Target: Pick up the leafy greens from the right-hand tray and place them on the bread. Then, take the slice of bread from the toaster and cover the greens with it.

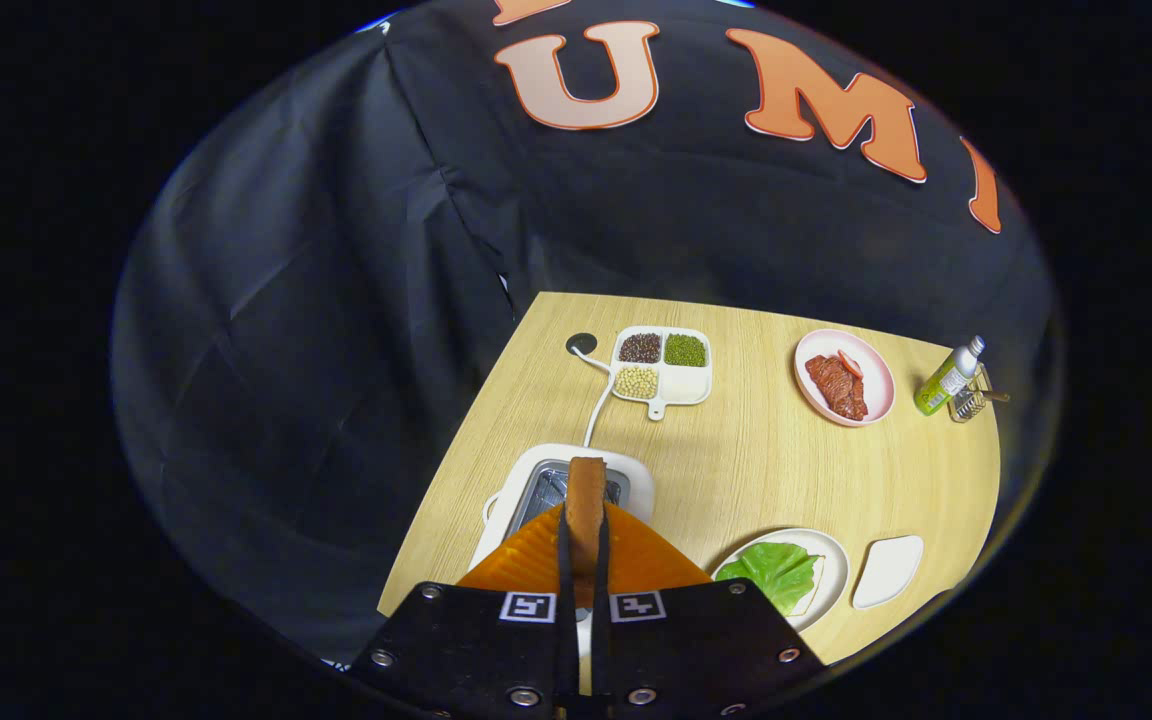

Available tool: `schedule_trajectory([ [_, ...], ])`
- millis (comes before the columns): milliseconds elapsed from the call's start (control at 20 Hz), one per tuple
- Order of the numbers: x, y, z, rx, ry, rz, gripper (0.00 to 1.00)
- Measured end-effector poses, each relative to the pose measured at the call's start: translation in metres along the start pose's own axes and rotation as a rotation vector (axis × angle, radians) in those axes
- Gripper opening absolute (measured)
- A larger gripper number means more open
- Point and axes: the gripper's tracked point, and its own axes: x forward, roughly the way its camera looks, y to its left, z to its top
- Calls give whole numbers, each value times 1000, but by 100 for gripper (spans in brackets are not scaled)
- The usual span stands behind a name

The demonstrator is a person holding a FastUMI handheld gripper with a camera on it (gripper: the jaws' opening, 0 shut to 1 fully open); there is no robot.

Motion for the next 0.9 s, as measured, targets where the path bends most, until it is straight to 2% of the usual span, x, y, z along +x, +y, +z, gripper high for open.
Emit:
schedule_trajectory([
  [350,-38,-29,14,32,-70,6,5],
  [900,-62,-119,-14,104,-77,-52,5],
])
